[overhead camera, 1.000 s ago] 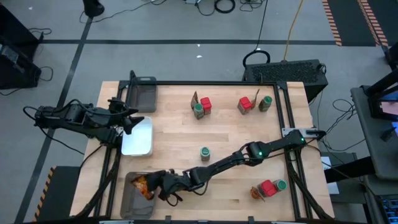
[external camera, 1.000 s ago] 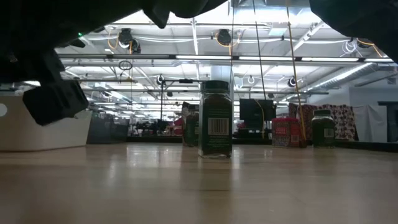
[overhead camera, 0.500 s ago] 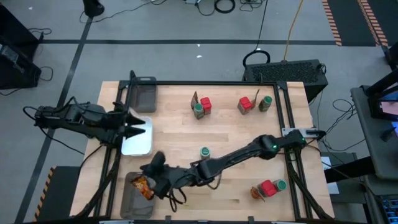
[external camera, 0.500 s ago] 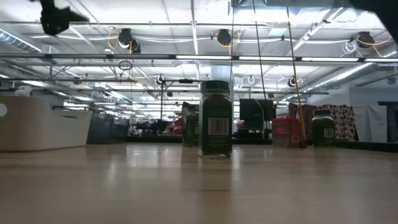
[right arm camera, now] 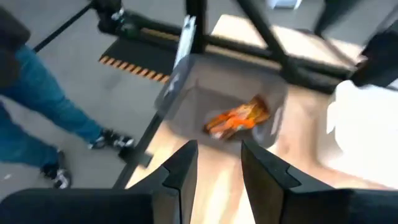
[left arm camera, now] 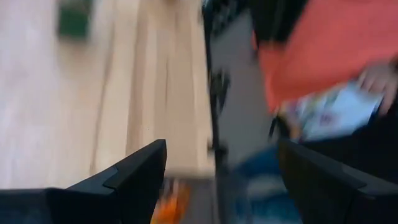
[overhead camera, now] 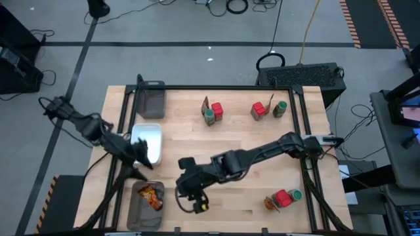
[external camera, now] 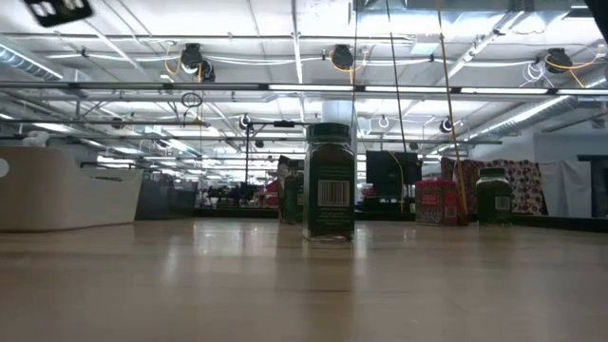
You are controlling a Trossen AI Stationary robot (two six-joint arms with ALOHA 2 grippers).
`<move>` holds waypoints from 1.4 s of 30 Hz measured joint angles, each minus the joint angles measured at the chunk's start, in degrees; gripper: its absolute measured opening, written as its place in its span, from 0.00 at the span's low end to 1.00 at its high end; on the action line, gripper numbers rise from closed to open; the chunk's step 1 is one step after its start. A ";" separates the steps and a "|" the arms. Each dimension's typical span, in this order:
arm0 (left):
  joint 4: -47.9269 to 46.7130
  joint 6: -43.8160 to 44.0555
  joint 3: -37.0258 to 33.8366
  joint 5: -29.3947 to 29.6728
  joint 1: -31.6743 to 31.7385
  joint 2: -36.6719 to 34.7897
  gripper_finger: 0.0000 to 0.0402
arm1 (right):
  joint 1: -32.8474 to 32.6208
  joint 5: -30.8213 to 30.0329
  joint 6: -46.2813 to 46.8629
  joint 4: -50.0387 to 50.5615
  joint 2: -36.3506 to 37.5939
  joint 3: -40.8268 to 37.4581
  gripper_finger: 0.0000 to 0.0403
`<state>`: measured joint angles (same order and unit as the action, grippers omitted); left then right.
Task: Sort spices by type
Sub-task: Put the orange seasoning bag into the bottom black bin
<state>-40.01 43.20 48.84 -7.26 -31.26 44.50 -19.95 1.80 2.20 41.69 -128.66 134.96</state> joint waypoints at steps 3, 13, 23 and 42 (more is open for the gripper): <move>-5.92 1.36 4.30 1.22 -5.50 6.15 0.75 | -0.68 -0.59 0.19 1.08 0.00 -0.02 0.26; -12.52 14.30 6.76 6.38 -22.96 18.56 0.75 | -2.35 -3.45 3.16 1.58 -0.01 -0.01 0.26; -13.20 22.51 6.76 13.45 -29.13 26.03 0.75 | -2.40 -5.28 3.00 1.48 -0.02 -0.01 0.26; -12.15 28.40 3.15 14.18 -29.10 32.14 0.75 | -2.21 -5.28 1.41 1.31 -0.07 -0.01 0.26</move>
<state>-52.16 71.60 51.99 6.92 -60.36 76.64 -22.15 -3.49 3.62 43.00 -128.73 134.96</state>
